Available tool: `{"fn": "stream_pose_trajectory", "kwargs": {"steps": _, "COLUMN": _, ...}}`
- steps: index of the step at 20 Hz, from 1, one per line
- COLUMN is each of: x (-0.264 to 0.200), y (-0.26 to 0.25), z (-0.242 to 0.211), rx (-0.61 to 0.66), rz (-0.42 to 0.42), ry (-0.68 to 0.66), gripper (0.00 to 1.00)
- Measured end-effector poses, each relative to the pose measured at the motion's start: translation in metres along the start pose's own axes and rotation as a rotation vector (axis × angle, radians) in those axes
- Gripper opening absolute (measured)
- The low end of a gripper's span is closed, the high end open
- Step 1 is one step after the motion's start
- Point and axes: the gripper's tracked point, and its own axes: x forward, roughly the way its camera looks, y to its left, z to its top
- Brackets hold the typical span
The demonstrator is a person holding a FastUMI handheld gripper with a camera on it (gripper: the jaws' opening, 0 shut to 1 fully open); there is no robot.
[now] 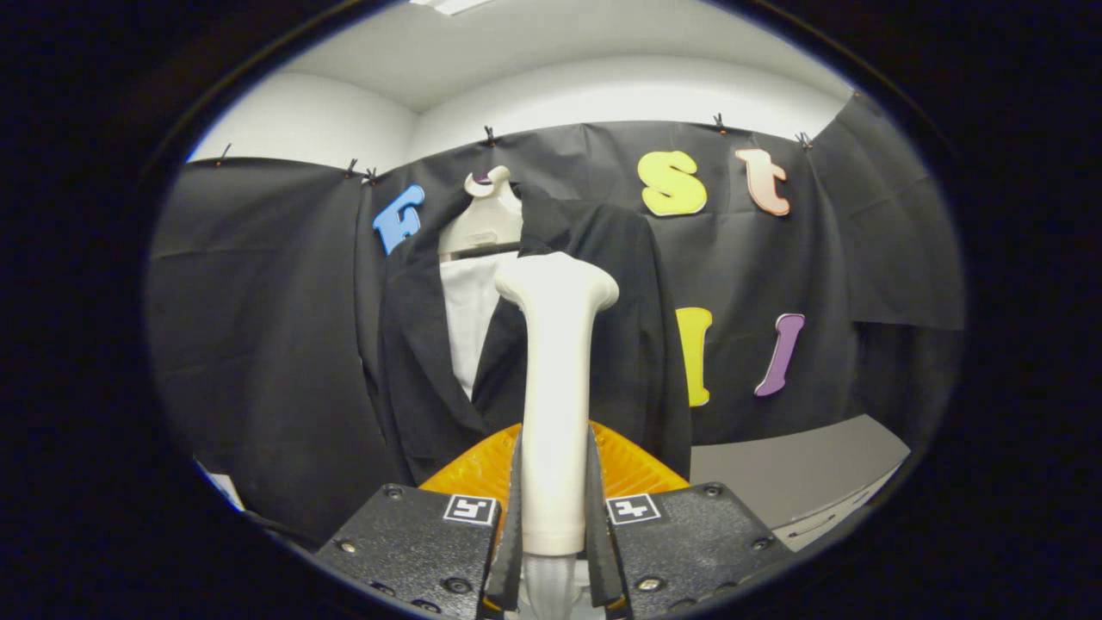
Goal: Iron the clothes twice with a garment steamer, once on the left side and once on the right side.
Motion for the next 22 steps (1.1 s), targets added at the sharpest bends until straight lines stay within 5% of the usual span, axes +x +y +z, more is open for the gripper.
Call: {"fn": "stream_pose_trajectory", "kwargs": {"steps": 22, "x": -0.029, "y": -0.004, "z": -0.154, "rx": -0.033, "rz": 0.014, "ry": 0.289, "gripper": 0.33}}
